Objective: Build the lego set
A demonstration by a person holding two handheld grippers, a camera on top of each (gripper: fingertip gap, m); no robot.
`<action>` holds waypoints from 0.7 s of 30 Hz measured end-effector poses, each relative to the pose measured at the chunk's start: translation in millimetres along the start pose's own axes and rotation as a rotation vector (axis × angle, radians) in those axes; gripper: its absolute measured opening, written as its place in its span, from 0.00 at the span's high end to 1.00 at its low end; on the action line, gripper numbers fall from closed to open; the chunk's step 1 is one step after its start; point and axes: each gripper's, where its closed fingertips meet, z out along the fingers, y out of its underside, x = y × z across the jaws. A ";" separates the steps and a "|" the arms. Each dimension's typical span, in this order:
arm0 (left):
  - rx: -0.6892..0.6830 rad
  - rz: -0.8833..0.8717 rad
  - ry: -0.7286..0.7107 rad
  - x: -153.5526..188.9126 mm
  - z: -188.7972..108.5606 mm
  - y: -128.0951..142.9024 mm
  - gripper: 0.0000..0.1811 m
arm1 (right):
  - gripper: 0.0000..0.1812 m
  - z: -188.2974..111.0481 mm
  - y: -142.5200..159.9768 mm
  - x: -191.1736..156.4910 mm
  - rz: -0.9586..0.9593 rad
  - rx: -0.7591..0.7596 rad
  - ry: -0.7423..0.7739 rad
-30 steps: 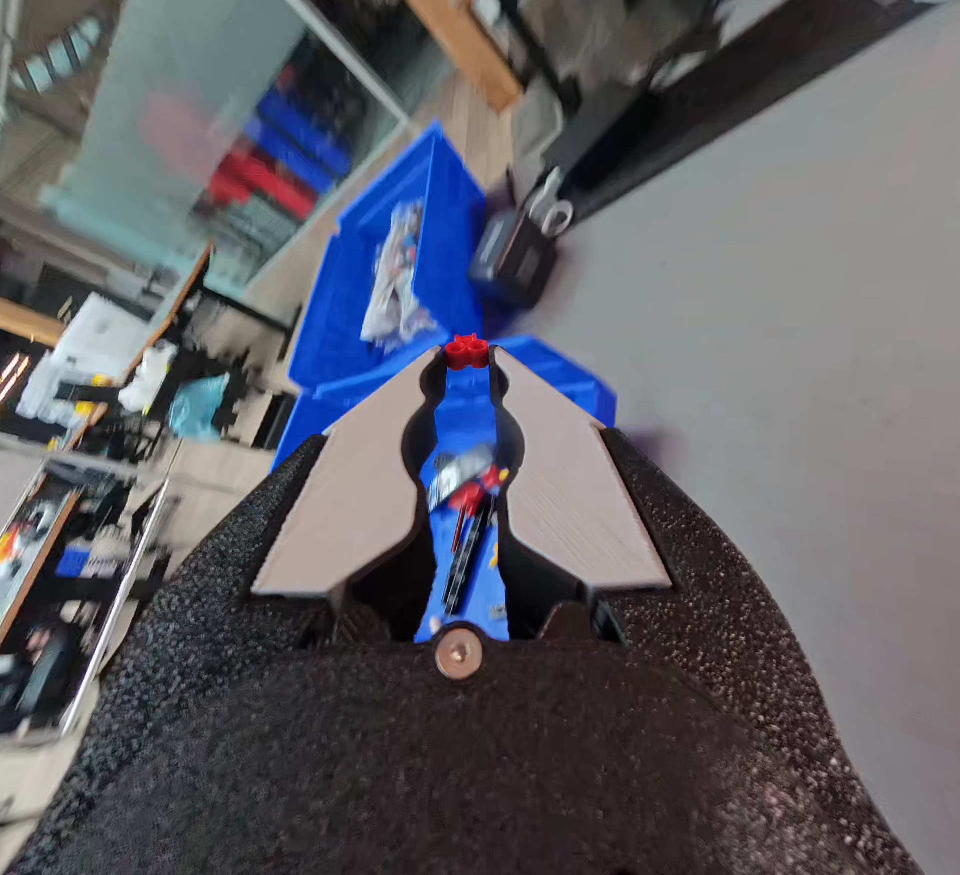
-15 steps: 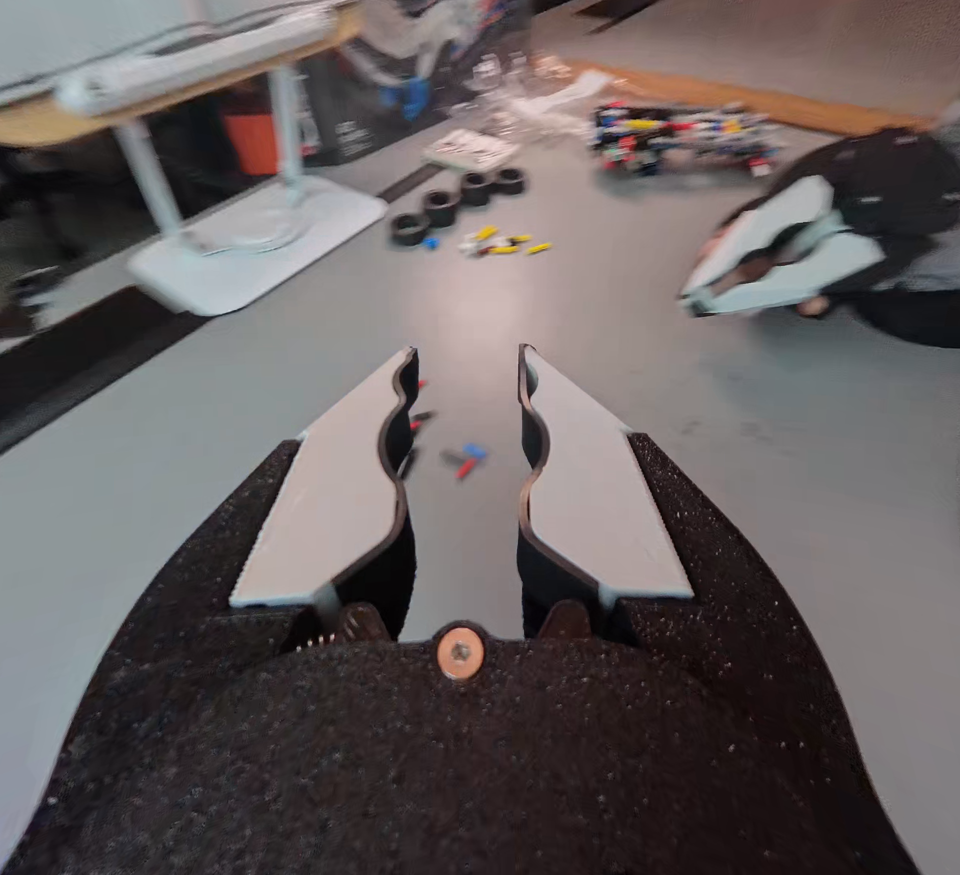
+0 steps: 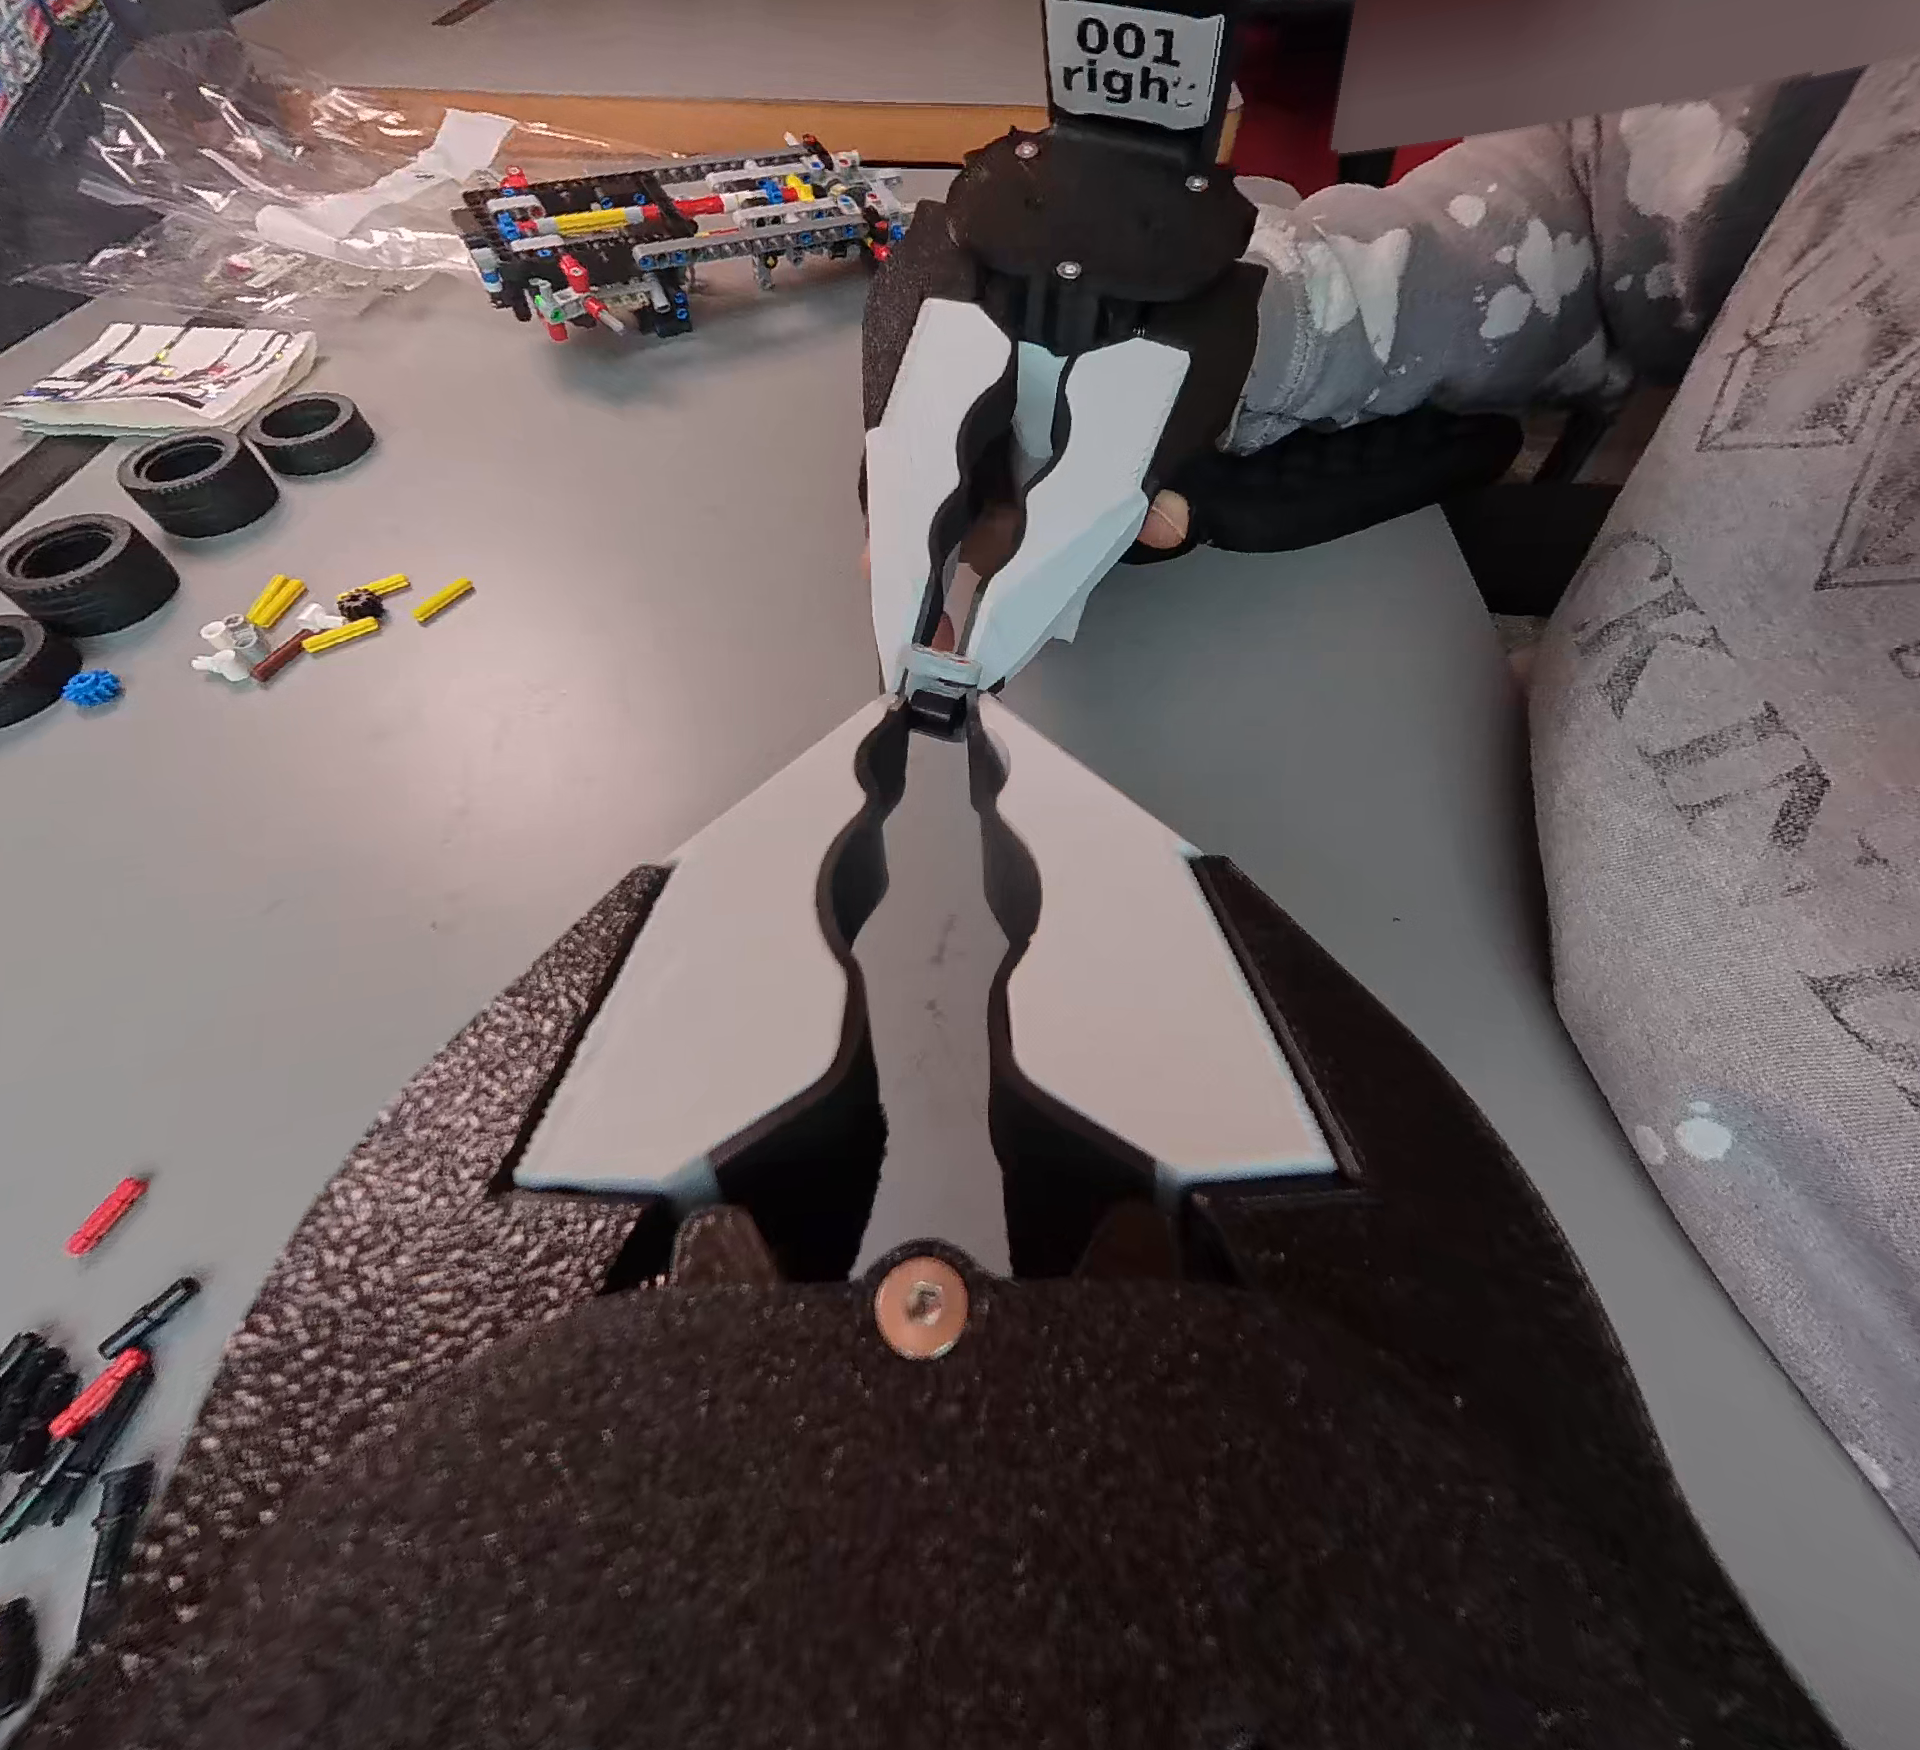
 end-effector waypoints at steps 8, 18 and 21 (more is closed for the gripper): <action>0.021 0.131 -0.253 -19.1 -1.4 -9.7 0.93 | 0.96 1.4 -9.2 19.1 0.353 0.064 0.051; -0.007 0.251 -0.376 -24.3 1.9 -11.7 0.94 | 0.96 0.2 -8.8 26.9 0.432 0.094 0.095; 0.127 0.009 -0.190 -16.3 -3.8 -19.2 0.95 | 0.96 -1.5 -15.7 17.5 0.359 0.110 0.027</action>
